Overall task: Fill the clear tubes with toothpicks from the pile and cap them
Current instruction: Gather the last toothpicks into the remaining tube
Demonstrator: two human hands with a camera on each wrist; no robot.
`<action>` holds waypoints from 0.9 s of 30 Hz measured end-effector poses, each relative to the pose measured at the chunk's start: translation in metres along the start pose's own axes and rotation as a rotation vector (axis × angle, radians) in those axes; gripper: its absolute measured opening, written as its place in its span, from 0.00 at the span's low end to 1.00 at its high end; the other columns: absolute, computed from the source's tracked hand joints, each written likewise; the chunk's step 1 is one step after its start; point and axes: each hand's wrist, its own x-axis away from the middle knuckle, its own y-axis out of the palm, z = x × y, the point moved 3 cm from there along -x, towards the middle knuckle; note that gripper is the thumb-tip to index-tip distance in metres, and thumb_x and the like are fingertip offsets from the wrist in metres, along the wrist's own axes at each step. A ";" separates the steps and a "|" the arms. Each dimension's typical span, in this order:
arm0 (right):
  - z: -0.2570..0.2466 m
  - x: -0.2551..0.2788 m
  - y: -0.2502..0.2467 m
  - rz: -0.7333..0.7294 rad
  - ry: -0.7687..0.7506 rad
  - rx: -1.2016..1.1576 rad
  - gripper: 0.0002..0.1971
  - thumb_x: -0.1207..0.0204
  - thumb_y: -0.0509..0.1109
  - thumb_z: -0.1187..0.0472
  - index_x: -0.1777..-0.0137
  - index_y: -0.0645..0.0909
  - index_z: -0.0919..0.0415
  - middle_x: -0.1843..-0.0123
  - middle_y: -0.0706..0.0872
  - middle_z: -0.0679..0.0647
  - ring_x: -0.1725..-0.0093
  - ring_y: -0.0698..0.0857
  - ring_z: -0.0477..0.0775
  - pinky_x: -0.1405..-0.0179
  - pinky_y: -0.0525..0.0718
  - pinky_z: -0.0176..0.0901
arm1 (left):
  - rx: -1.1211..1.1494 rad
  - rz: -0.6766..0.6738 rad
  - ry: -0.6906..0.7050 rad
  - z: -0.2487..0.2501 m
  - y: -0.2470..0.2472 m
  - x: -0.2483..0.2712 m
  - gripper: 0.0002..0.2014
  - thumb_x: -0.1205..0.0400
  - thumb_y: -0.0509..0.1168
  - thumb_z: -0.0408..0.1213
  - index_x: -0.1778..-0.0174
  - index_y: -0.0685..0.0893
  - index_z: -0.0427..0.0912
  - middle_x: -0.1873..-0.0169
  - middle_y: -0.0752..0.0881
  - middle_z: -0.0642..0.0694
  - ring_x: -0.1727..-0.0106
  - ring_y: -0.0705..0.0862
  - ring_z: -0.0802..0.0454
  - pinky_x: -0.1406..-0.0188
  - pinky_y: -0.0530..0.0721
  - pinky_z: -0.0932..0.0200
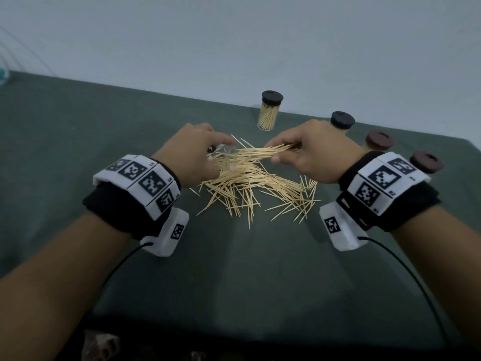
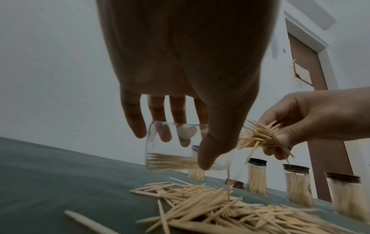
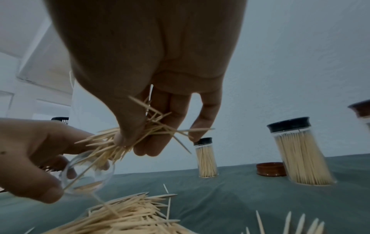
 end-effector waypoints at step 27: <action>-0.015 0.000 0.022 0.062 0.004 -0.211 0.10 0.25 0.76 0.55 0.44 0.89 0.45 0.61 0.88 0.37 0.59 0.87 0.38 0.49 0.85 0.39 | 0.328 -0.011 0.020 0.026 0.002 0.006 0.30 0.28 0.77 0.43 0.29 0.79 0.61 0.39 0.84 0.53 0.42 0.82 0.55 0.45 0.73 0.64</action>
